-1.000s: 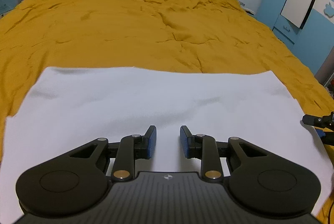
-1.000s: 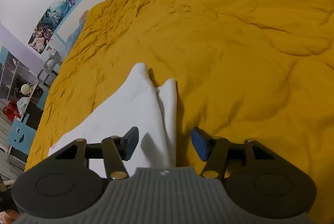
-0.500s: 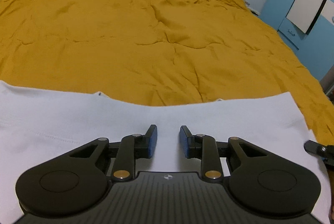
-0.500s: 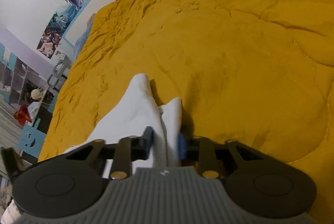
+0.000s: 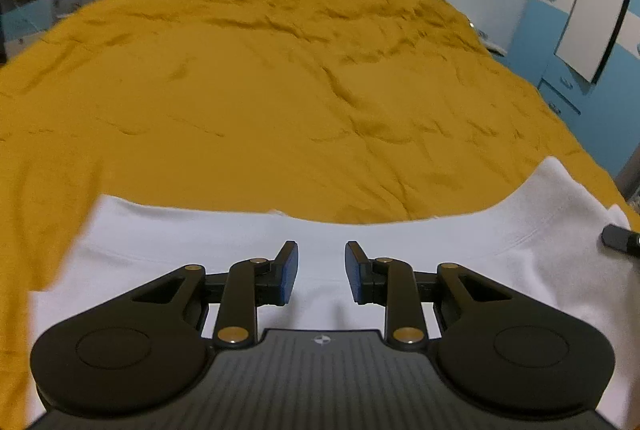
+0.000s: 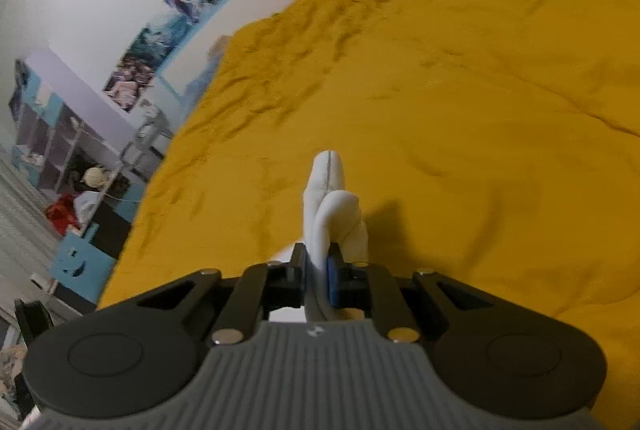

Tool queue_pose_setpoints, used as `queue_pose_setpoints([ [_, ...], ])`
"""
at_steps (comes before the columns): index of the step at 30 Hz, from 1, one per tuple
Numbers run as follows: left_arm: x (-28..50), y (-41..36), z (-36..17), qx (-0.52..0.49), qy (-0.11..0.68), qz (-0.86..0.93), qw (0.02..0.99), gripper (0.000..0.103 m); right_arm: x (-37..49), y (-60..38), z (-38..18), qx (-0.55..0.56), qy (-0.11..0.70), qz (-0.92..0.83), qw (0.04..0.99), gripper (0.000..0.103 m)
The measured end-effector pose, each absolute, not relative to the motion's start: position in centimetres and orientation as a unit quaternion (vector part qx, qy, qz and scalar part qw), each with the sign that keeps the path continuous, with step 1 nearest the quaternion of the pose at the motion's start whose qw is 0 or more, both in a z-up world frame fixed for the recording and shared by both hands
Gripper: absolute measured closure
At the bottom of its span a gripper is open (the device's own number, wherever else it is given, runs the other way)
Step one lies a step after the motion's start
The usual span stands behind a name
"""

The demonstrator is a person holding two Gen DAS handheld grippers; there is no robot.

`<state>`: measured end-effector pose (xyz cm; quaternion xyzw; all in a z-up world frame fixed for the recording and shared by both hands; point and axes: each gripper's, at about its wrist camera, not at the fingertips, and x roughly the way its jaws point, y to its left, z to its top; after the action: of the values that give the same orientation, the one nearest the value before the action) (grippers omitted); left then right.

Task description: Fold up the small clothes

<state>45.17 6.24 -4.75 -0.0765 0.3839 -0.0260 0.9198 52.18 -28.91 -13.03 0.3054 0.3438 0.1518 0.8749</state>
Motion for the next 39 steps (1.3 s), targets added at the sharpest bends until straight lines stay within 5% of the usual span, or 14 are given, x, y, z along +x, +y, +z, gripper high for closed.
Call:
queue_pose_setpoints([
  [10, 38.0, 16.3, 2.3, -0.063, 0.371, 0.014, 0.926, 0.071, 51.0, -16.6, -6.7, 0.311, 0.347, 0.215, 0.858, 0.098],
  [18, 34.7, 22.3, -0.1, -0.109, 0.398, 0.048, 0.909, 0.075, 50.2, -3.3, -4.9, 0.269, 0.368, 0.234, 0.859, 0.098],
  [39, 33.2, 27.7, -8.0, -0.212, 0.408, 0.069, 0.885, 0.077, 50.9, 14.8, -15.0, 0.102, 0.429, 0.197, 0.876, 0.098],
])
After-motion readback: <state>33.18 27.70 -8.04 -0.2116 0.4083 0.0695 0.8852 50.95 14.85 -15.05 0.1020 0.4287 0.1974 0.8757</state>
